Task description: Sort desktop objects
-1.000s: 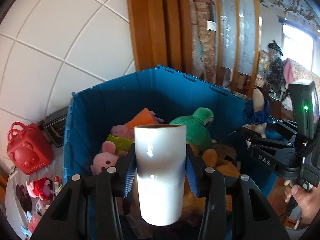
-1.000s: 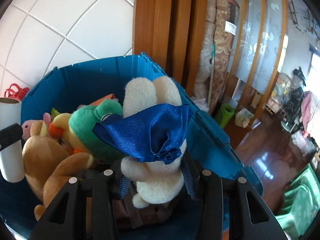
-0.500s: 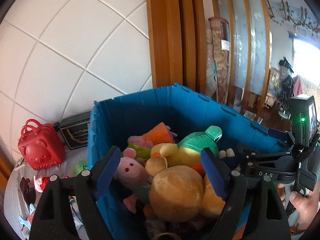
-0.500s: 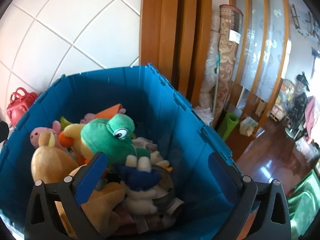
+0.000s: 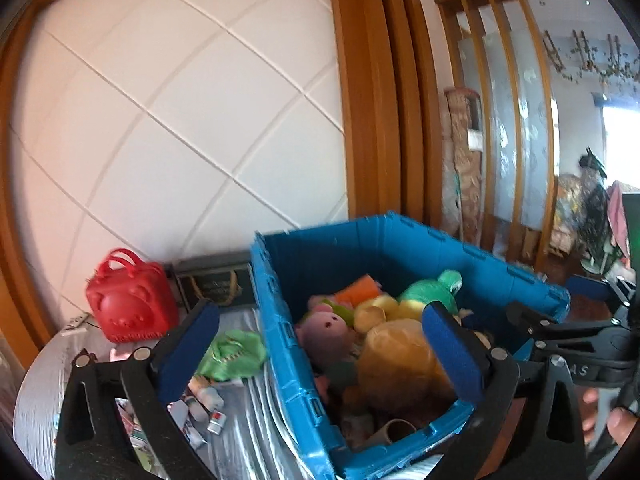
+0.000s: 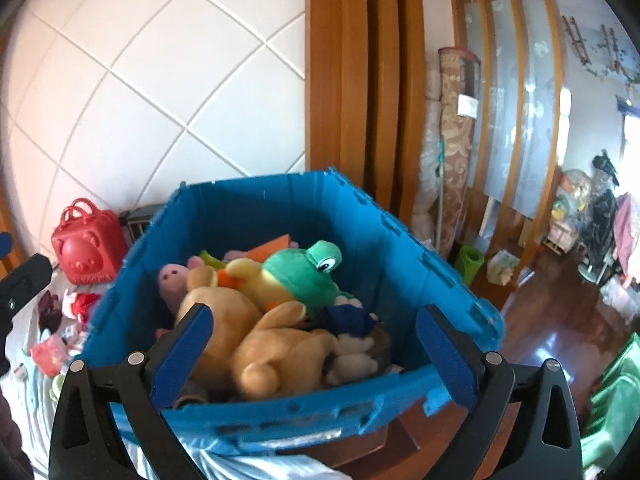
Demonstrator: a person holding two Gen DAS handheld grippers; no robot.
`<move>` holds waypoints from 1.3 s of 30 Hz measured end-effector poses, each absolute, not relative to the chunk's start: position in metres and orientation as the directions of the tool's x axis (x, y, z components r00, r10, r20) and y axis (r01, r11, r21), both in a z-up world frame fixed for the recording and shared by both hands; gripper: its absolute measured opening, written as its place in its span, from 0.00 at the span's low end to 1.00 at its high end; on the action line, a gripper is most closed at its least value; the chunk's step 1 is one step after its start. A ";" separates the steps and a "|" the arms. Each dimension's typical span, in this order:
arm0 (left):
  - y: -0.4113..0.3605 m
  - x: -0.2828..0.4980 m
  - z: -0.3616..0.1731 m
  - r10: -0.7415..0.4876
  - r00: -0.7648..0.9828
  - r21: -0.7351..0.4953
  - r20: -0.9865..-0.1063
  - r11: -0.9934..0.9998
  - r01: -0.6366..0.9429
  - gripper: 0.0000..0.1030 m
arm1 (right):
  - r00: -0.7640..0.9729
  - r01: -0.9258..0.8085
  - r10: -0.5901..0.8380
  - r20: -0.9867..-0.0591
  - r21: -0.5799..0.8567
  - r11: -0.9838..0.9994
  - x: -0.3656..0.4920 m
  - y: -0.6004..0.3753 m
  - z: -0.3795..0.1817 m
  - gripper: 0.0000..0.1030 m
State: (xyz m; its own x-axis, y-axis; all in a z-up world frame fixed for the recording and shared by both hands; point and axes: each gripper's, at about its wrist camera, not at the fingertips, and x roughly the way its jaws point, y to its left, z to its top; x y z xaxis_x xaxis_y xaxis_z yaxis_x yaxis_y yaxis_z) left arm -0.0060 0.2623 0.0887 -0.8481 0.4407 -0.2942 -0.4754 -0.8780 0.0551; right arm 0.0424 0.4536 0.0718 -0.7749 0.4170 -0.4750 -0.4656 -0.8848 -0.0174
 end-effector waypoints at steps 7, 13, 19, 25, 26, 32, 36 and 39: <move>0.245 0.001 0.083 0.442 -0.823 0.033 -0.357 -0.875 -0.484 1.00 | -0.775 -0.483 0.449 -0.444 -0.043 -0.875 0.068 0.421 0.084 1.00; 0.231 0.007 0.080 0.439 -0.789 0.006 -0.431 -0.872 -0.489 1.00 | -0.776 -0.468 0.437 -0.454 -0.050 -0.882 0.076 0.404 0.084 1.00; 0.221 0.015 0.083 0.437 -0.793 0.005 -0.424 -0.875 -0.484 1.00 | -0.775 -0.454 0.432 -0.461 -0.069 -0.888 0.081 0.388 0.084 1.00; 0.217 0.014 0.086 0.439 -0.795 -0.008 -0.419 -0.877 -0.480 1.00 | -0.782 -0.449 0.433 -0.449 -0.076 -0.890 0.081 0.384 0.089 1.00; 0.216 0.014 0.086 0.438 -0.796 -0.008 -0.417 -0.878 -0.479 1.00 | -0.782 -0.450 0.434 -0.447 -0.076 -0.890 0.081 0.383 0.090 1.00; 0.215 0.015 0.086 0.436 -0.800 -0.006 -0.412 -0.879 -0.477 1.00 | -0.787 -0.445 0.426 -0.447 -0.066 -0.893 0.080 0.385 0.090 1.00; 0.216 0.015 0.086 0.432 -0.802 -0.001 -0.414 -0.881 -0.474 1.00 | -0.785 -0.445 0.423 -0.452 -0.064 -0.893 0.078 0.388 0.088 1.00; 0.216 0.015 0.086 0.430 -0.803 0.000 -0.413 -0.882 -0.472 1.00 | -0.785 -0.444 0.421 -0.454 -0.061 -0.894 0.077 0.389 0.088 1.00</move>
State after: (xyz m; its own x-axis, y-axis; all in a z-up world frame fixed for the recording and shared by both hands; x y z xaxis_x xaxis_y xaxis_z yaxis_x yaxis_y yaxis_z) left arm 0.0154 0.2159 0.0861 -0.8028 0.4297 -0.4133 -0.4718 -0.8817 -0.0003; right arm 0.0774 0.3893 0.0877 -0.7848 0.4215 -0.4543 -0.4445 -0.8937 -0.0613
